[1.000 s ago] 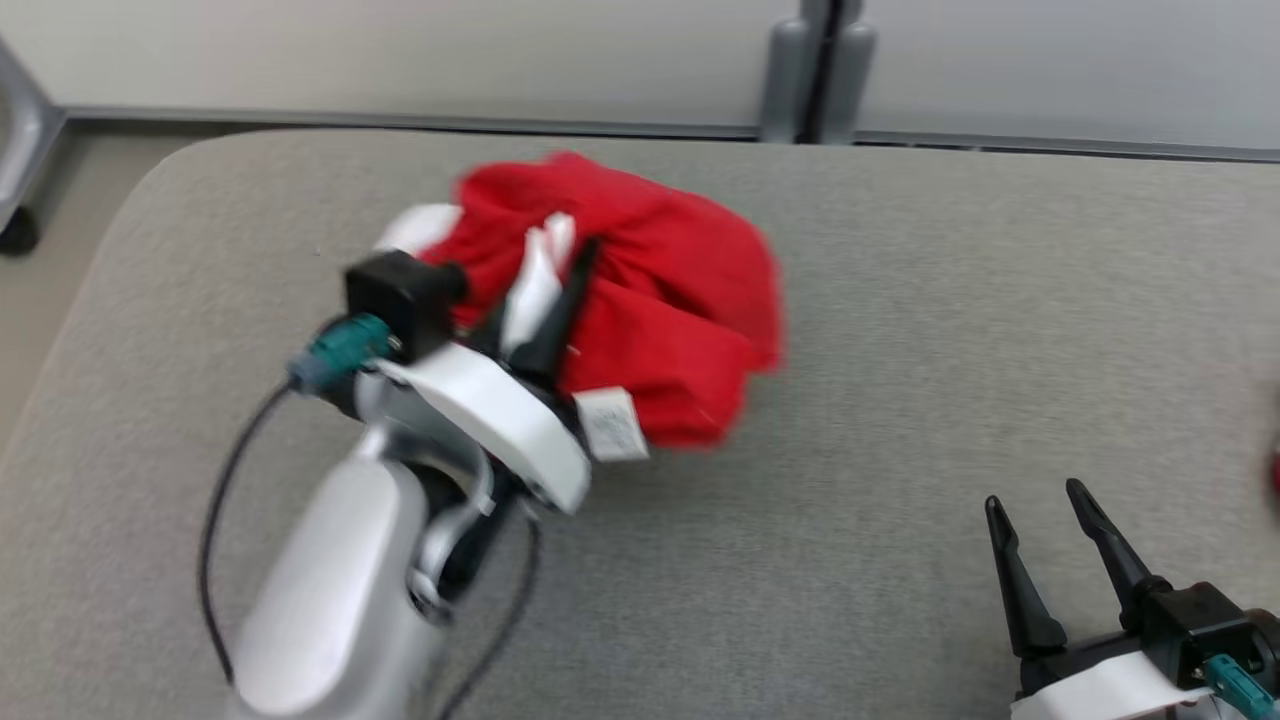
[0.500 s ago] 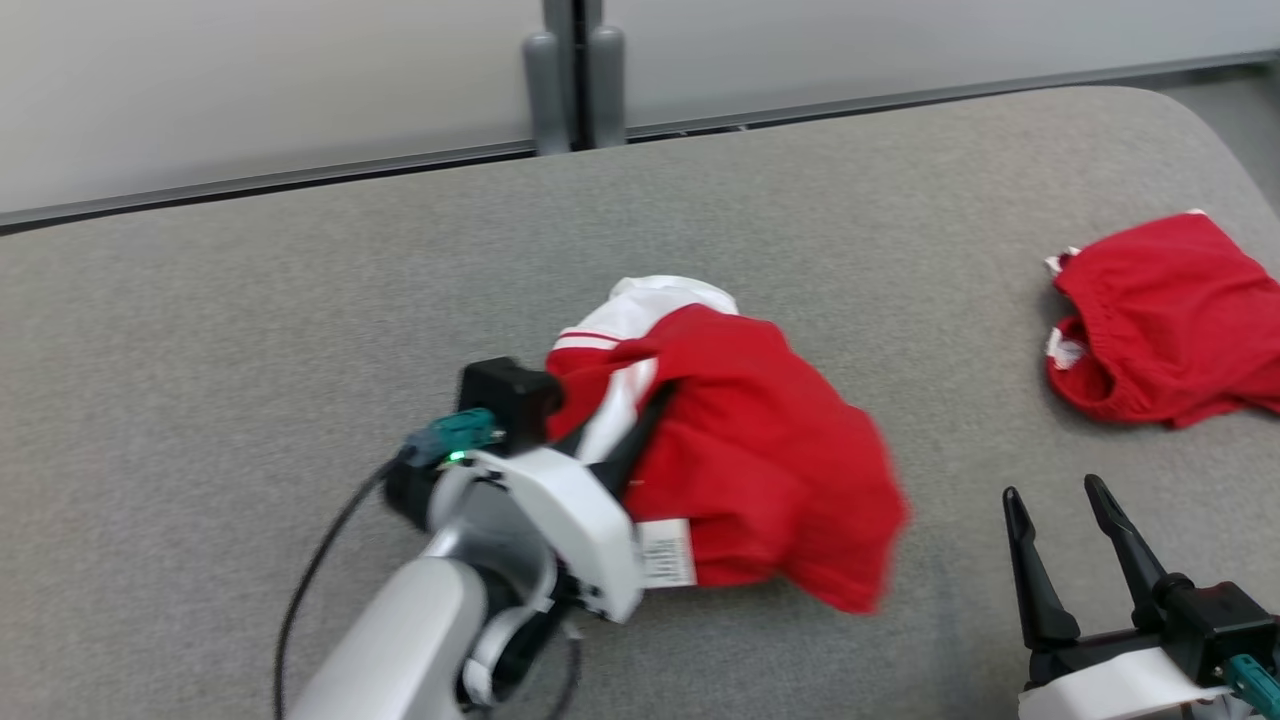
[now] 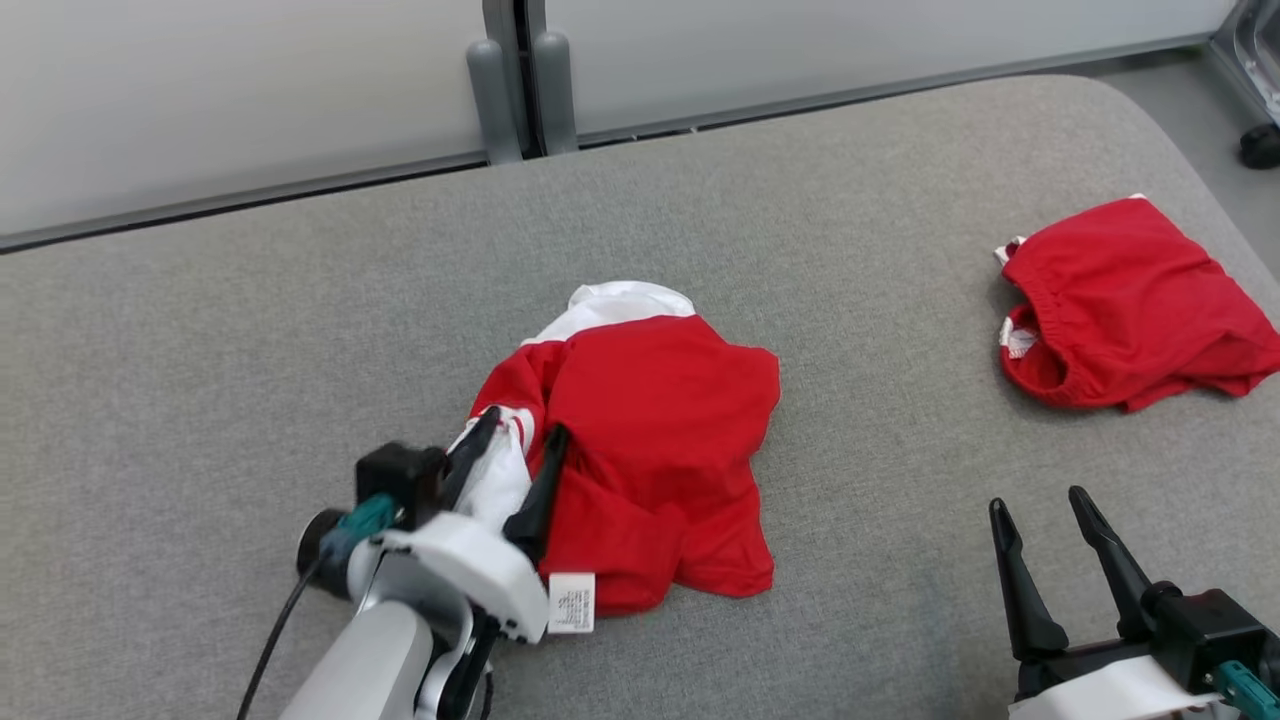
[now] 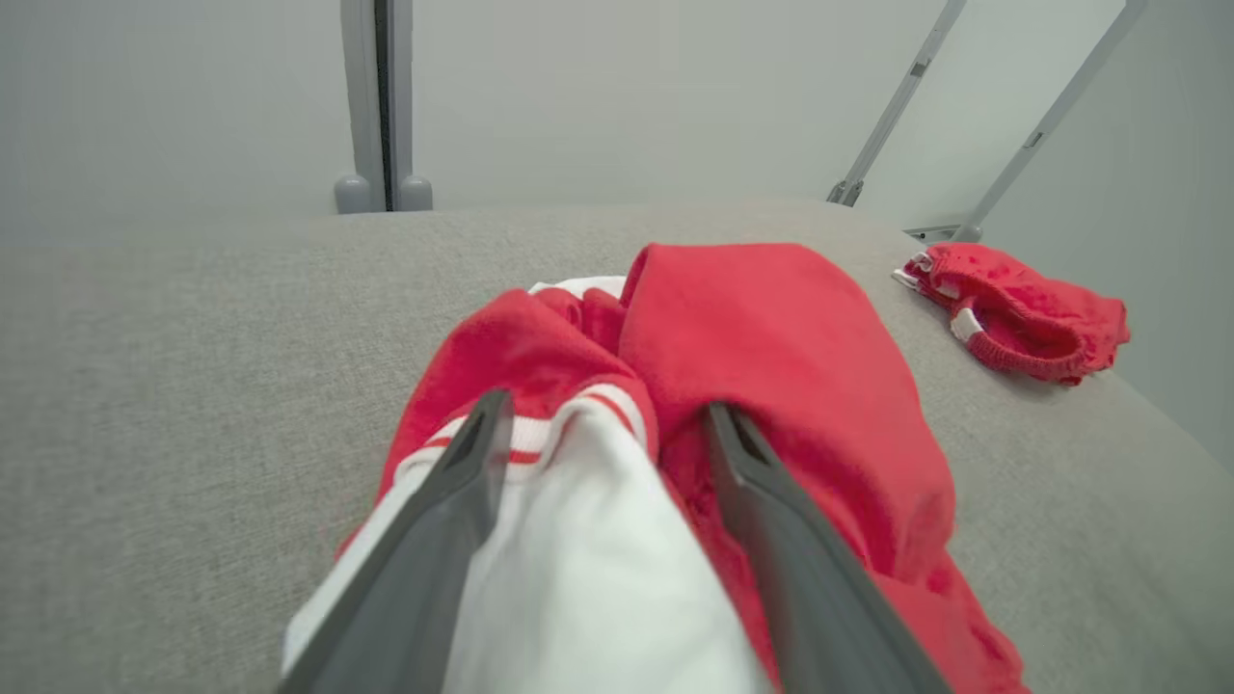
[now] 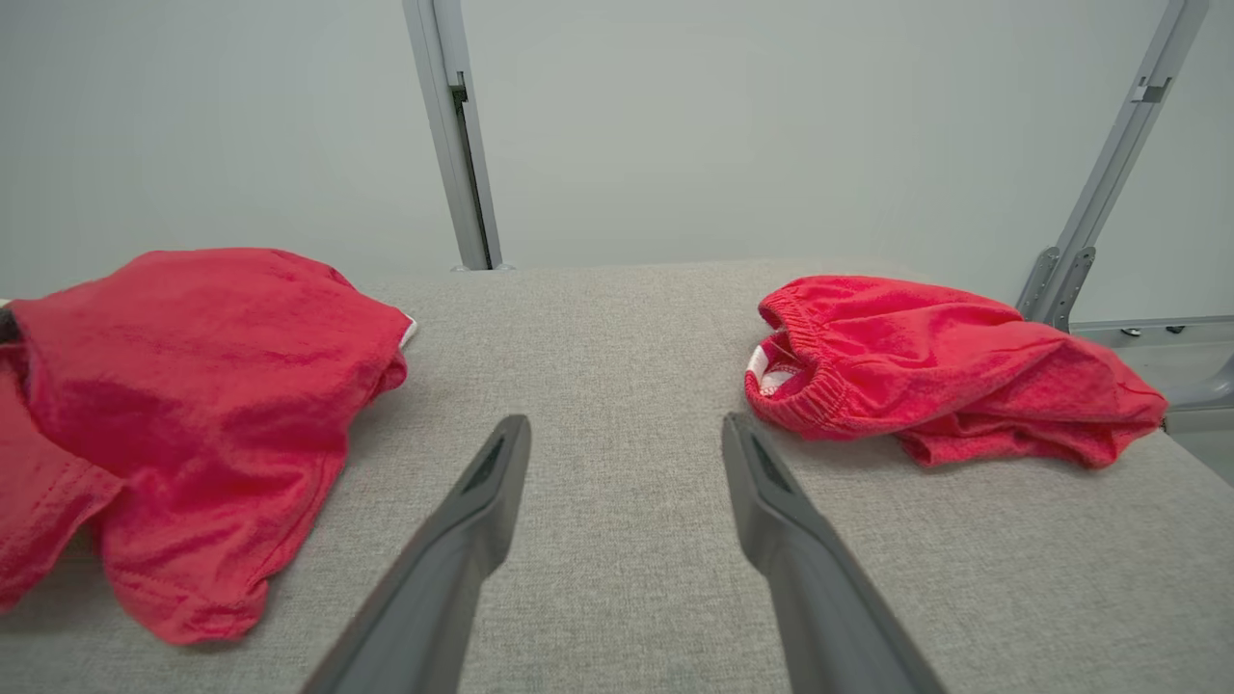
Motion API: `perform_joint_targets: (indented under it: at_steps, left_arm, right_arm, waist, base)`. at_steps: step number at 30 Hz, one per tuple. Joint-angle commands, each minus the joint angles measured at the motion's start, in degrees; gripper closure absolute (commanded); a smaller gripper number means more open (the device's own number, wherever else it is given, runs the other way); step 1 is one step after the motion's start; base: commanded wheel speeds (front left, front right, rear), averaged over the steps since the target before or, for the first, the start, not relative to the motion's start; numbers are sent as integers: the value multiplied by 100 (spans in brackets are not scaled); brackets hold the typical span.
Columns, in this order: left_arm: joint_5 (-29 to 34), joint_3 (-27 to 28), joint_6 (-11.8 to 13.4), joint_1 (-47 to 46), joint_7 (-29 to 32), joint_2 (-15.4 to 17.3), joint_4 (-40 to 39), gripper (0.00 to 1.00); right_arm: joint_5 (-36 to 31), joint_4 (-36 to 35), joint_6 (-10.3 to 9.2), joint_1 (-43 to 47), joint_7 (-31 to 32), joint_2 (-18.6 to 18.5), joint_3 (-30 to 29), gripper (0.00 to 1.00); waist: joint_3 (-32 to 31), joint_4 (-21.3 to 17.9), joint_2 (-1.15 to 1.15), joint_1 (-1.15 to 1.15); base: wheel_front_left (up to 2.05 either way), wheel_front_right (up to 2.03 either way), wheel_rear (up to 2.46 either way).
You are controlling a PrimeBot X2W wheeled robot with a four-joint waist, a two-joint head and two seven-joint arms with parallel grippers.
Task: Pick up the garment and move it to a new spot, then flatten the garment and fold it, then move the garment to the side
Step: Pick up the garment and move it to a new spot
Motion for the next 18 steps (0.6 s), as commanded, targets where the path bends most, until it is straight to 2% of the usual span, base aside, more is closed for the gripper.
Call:
perform_joint_targets:
  at_steps: [1, 5, 11, 14, 18]
  left_arm:
    - [76, 64, 88, 240, -362, 71, -111, 0]
    - [248, 223, 377, 932, -820, 147, -621, 0]
    - [683, 808, 876, 2183, -894, 188, -1719, 0]
    - [926, 1163, 977, 2741, -886, 156, -2144, 0]
    - [1198, 1632, 953, 3338, -887, 123, -2369, 0]
  right_arm:
    - [-113, -19, -2, 75, -31, -25, -76, 0]
    - [-307, -170, -2, 179, -31, -22, -338, 0]
    - [-588, -327, -2, 437, -31, -26, -631, 0]
    - [-630, -372, -2, 576, -31, -26, -749, 0]
    - [-602, -363, -2, 763, -31, -25, -829, 0]
  waist:
    - [-151, 56, 0, 0]
    - [-433, 238, 0, 0]
    - [-880, 618, 0, 0]
    - [-1062, 821, 0, 0]
    - [-1288, 1079, 0, 0]
  base:
    - [0, 0, 0]
    - [0, 0, 0]
    - [0, 0, 0]
    - [0, 0, 0]
    - [0, 0, 0]
